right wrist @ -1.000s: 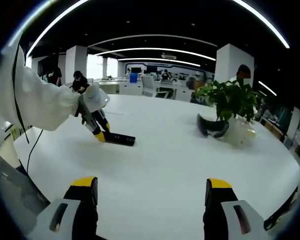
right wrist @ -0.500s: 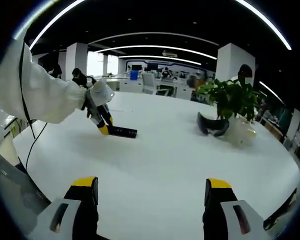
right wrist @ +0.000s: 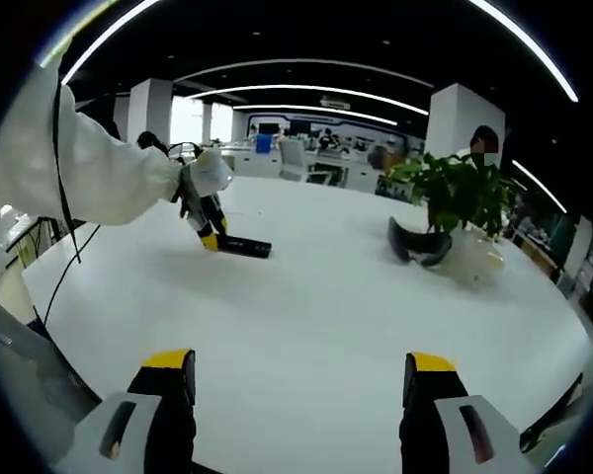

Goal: Press the specified remote control buttons in sequence, fully releasing each button before pressing the next.

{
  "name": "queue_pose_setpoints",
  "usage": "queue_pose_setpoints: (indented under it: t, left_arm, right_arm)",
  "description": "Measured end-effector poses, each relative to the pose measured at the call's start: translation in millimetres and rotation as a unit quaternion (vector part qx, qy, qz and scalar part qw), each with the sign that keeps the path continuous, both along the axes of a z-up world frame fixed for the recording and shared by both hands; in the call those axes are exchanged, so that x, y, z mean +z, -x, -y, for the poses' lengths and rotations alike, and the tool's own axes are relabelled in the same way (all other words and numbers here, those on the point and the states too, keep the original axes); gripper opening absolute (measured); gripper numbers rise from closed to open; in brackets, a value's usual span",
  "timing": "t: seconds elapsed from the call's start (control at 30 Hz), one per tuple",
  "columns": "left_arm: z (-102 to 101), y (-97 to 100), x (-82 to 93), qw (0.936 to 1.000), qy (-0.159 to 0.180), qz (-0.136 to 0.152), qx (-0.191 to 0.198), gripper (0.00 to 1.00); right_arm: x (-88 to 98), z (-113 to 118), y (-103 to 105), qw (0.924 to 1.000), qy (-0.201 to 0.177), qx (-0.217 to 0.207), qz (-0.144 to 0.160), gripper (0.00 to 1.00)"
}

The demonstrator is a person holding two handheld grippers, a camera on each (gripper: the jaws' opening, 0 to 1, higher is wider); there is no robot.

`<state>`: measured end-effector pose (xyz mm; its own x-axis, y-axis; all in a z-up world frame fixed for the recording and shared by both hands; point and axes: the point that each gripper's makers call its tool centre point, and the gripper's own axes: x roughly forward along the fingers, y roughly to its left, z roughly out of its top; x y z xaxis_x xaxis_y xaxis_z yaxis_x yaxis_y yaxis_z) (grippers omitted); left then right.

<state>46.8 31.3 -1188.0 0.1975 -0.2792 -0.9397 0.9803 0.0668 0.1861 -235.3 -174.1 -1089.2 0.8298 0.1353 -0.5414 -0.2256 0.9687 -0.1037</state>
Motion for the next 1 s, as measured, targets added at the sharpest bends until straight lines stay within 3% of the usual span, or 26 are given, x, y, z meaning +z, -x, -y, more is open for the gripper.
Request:
queue_pose_setpoints:
  t: [0.3,0.67,0.83,1.0]
  left_arm:
    - [-3,-17.2,3.6,1.0000,-0.005,0.002,0.005,0.23]
    - [2,-5.7,1.7,0.9997,-0.015,-0.005,-0.020,0.24]
    - [1,-6.6,1.4,0.9999,-0.007,-0.005,0.006,0.24]
    - [0,-10.6,5.4,0.9988,0.005,0.035,0.034,0.31]
  right_arm:
    - [-0.8,0,1,1.0000,0.003,0.003,-0.005,0.85]
    - [-0.3,1,1,1.0000,0.004,-0.001,-0.005,0.84]
    - [0.9,0,1,1.0000,0.001,0.003,-0.002,0.85]
    - [2.9,-2,1,1.0000,-0.002,0.008,0.003,0.85]
